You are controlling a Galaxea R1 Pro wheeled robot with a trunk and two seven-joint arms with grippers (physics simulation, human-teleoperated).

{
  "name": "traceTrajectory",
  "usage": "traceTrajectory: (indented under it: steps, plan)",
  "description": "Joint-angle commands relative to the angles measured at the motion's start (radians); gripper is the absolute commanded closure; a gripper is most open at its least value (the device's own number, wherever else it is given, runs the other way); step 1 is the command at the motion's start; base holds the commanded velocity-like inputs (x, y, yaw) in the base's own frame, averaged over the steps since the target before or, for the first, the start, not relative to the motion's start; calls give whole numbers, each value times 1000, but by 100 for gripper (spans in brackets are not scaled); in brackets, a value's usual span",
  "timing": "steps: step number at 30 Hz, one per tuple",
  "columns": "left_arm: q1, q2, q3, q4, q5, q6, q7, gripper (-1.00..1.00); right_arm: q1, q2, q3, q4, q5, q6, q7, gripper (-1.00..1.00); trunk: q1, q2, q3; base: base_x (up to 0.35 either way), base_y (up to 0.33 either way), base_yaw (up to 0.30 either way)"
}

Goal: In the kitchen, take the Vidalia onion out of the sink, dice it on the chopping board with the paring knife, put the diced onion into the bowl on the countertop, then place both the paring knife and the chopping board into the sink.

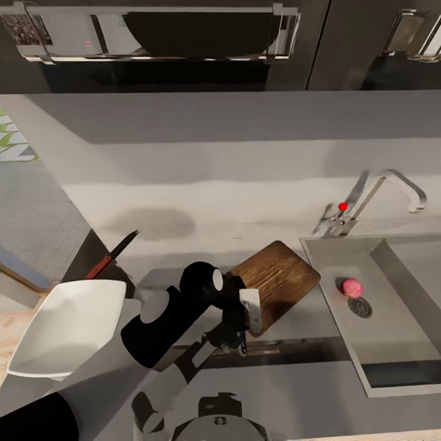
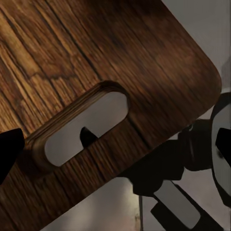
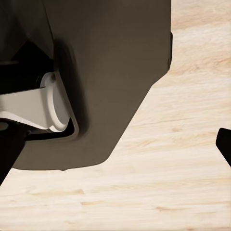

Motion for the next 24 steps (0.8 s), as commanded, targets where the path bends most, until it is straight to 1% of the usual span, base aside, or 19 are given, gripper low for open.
traceTrajectory:
  steps: [1, 3, 5, 9, 24]
  plan:
    - [-1, -1, -2, -1, -7, 10, -8, -100, 0, 0, 8, -1, -10, 3, 0, -100, 0, -2, -3, 0, 0, 0]
    - [-1, -1, -5, -1, -7, 10, -8, -100, 0, 0, 8, -1, -10, 3, 0, -100, 0, -2, -6, 0, 0, 0]
    - [-1, -1, -18, -1, -7, 10, -8, -100, 0, 0, 9, -1, -10, 3, 0, -100, 0, -2, -9, 0, 0, 0]
    - [-1, 0, -26, -1, -7, 10, -8, -100, 0, 0, 8, -1, -10, 3, 0, -100, 0, -2, -15, 0, 0, 0]
    - [-1, 4, -26, -1, -7, 9, -8, -100, 0, 0, 8, -1, -10, 3, 0, -100, 0, -2, -37, 0, 0, 0]
